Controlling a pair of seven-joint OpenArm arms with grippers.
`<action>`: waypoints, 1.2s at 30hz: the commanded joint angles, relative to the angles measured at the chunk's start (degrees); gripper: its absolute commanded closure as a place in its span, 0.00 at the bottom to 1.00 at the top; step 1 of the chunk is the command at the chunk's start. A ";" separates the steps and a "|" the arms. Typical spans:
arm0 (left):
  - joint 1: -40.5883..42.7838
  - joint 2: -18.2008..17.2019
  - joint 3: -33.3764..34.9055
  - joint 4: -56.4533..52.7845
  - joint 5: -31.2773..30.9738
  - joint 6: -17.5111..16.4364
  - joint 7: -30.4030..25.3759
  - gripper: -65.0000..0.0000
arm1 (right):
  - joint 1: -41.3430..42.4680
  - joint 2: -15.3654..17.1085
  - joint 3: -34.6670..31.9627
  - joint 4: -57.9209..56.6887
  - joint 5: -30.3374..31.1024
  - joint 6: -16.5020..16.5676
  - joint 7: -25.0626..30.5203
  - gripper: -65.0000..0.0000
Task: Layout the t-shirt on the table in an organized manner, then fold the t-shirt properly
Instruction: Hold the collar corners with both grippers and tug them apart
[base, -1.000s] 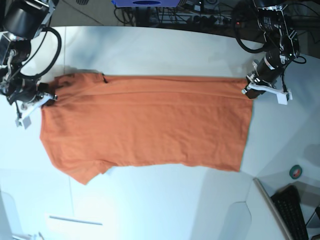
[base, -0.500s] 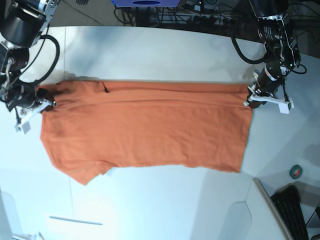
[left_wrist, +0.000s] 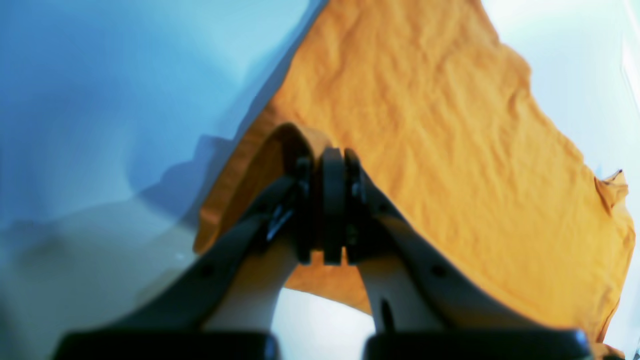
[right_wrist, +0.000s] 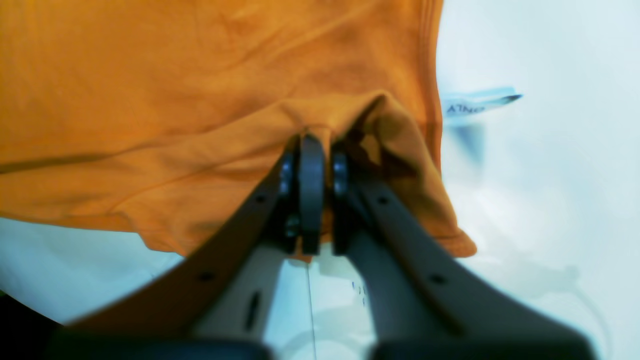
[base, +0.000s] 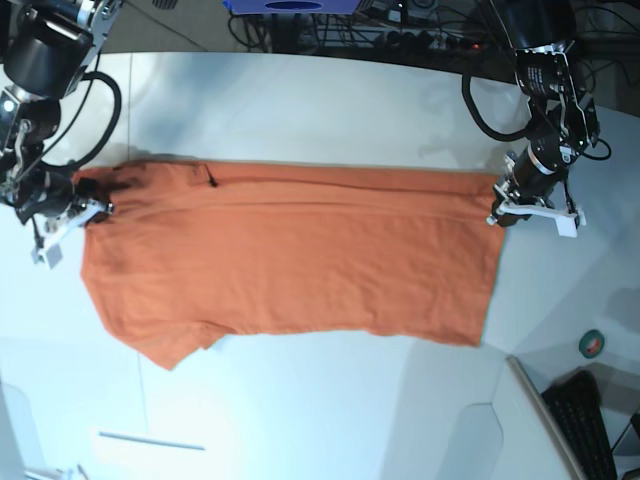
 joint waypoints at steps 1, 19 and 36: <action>-0.88 -1.13 -0.18 0.34 -0.47 -0.30 -1.01 1.00 | 0.82 0.66 0.35 1.09 0.60 -0.01 0.85 0.72; -1.06 -1.39 -0.88 6.49 -0.82 -0.56 -1.45 0.25 | -7.53 -5.49 8.88 25.61 0.96 0.51 1.03 0.58; 5.45 3.97 -15.12 -1.86 -0.47 -18.67 -1.54 0.25 | -6.56 -6.99 22.42 6.54 0.96 8.95 1.11 0.28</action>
